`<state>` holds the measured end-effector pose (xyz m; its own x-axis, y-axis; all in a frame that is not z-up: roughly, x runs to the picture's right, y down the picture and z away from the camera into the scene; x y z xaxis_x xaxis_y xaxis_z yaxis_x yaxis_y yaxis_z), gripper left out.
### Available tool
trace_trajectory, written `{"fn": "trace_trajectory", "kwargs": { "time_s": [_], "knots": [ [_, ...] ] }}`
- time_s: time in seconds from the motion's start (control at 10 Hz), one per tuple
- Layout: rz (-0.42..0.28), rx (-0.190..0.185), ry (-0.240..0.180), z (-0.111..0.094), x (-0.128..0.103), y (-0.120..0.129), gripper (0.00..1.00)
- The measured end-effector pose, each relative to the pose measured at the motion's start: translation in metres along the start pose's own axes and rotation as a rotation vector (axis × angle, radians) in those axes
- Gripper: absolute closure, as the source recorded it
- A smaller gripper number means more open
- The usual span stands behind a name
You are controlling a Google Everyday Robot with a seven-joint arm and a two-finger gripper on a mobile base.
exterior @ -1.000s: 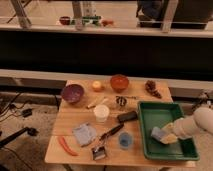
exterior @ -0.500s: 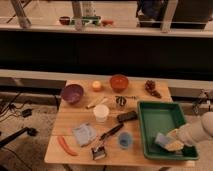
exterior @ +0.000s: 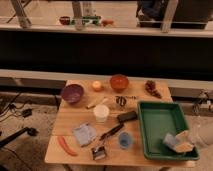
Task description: Wipe tray with sponge
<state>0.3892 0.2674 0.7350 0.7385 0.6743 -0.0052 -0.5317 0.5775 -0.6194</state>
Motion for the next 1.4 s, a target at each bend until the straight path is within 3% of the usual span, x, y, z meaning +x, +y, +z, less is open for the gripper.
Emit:
{"fn": "trace_trajectory", "kwargs": {
  "time_s": [0.7, 1.1, 1.3, 1.4],
  "knots": [
    [-0.062, 0.038, -0.006, 0.025, -0.052, -0.087, 1.0],
    [-0.078, 0.082, 0.006, 0.036, -0.075, -0.144, 1.0],
    [-0.093, 0.089, 0.008, 0.04, -0.081, -0.154, 1.0],
    [-0.113, 0.074, 0.003, 0.045, -0.089, -0.146, 1.0]
  ]
}}
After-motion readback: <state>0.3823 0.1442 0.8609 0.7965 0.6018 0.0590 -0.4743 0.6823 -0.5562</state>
